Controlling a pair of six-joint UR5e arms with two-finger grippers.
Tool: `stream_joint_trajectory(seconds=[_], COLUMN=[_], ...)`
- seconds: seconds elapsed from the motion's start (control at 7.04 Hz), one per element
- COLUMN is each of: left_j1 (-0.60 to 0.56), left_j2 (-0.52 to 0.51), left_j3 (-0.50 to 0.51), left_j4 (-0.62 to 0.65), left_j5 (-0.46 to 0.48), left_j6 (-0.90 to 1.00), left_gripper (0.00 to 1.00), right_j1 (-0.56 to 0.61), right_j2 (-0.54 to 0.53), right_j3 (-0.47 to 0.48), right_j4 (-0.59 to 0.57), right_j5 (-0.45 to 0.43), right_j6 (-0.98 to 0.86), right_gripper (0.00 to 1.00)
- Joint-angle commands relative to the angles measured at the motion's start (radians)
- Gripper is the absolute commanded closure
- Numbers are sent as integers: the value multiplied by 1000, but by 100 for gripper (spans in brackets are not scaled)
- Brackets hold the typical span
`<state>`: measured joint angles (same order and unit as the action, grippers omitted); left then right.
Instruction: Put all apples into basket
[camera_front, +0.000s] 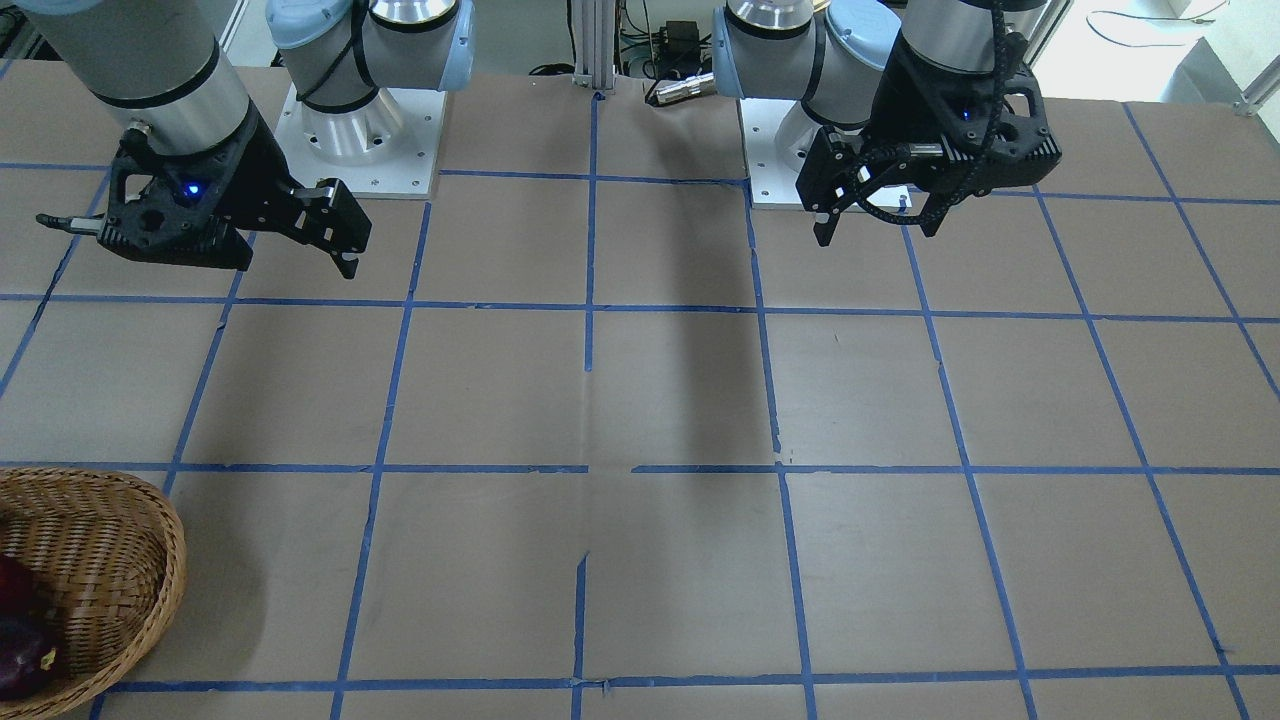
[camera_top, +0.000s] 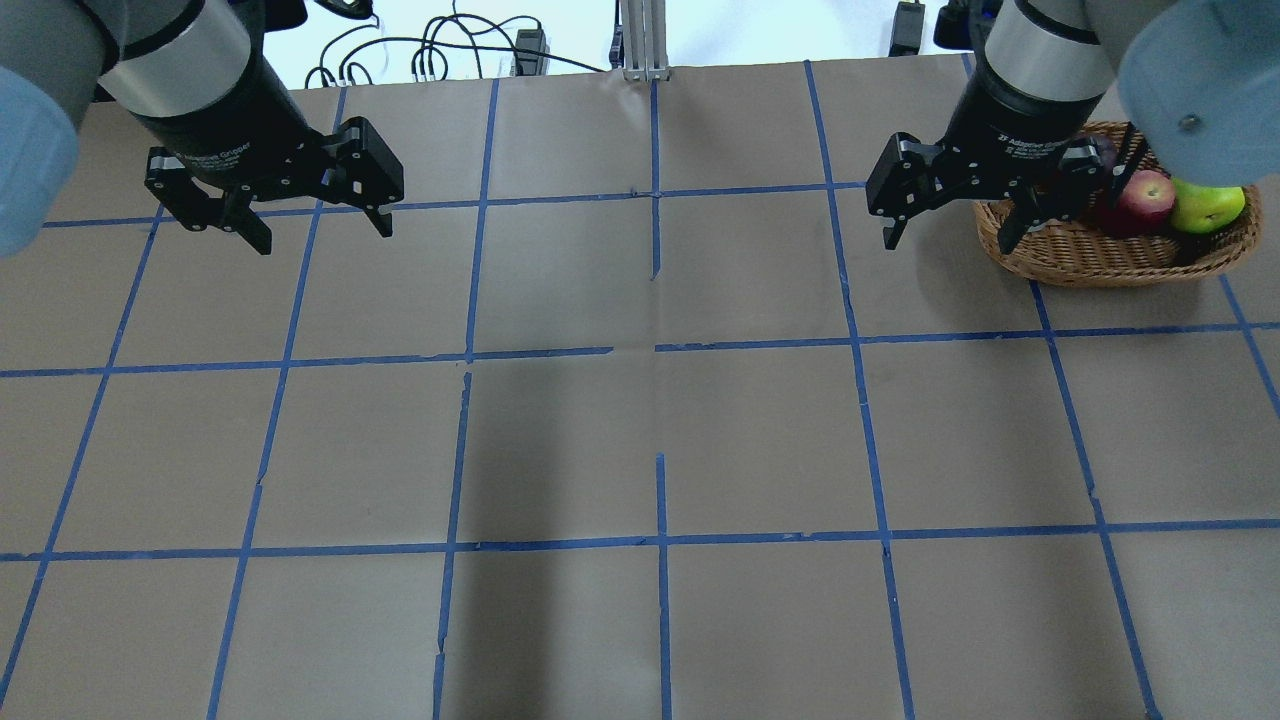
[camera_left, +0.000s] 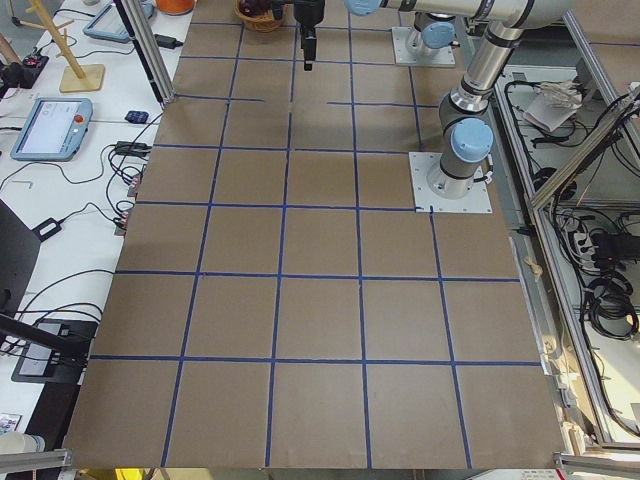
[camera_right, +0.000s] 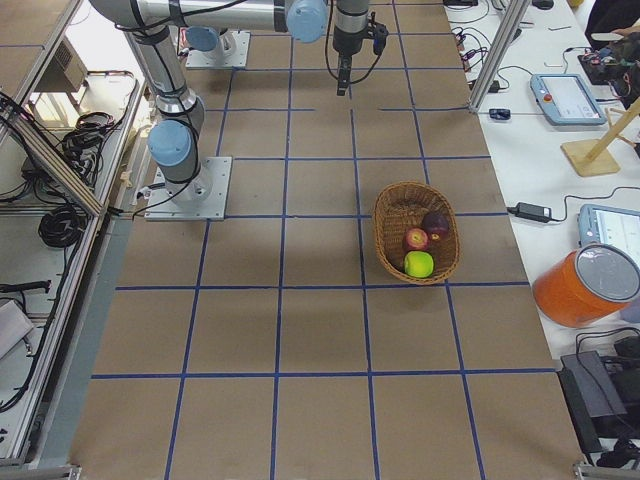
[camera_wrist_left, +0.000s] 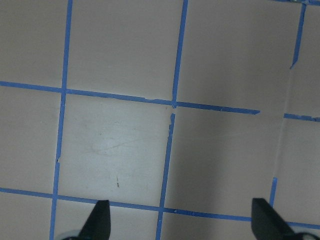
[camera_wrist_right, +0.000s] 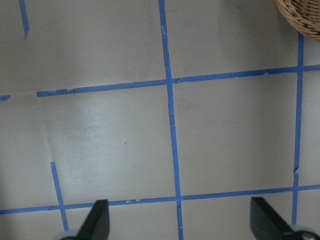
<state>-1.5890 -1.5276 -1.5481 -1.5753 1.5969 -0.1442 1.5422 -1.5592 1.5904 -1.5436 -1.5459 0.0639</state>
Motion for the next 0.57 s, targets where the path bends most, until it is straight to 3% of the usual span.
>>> stream_joint_trajectory(seconds=[0.0,0.43], left_j1=[1,1], left_j2=[-2,-2], left_j3=[3,2], left_j4=[0,0], left_j5=[0,0], left_j6=[0,0], left_gripper=[0,0], right_j1=[-8,-13], right_j2=[-21,-22], right_j3=[-1,-17], right_j4=[14,25], right_j5=[-13,-6], right_j6=[7,4], right_gripper=[0,0])
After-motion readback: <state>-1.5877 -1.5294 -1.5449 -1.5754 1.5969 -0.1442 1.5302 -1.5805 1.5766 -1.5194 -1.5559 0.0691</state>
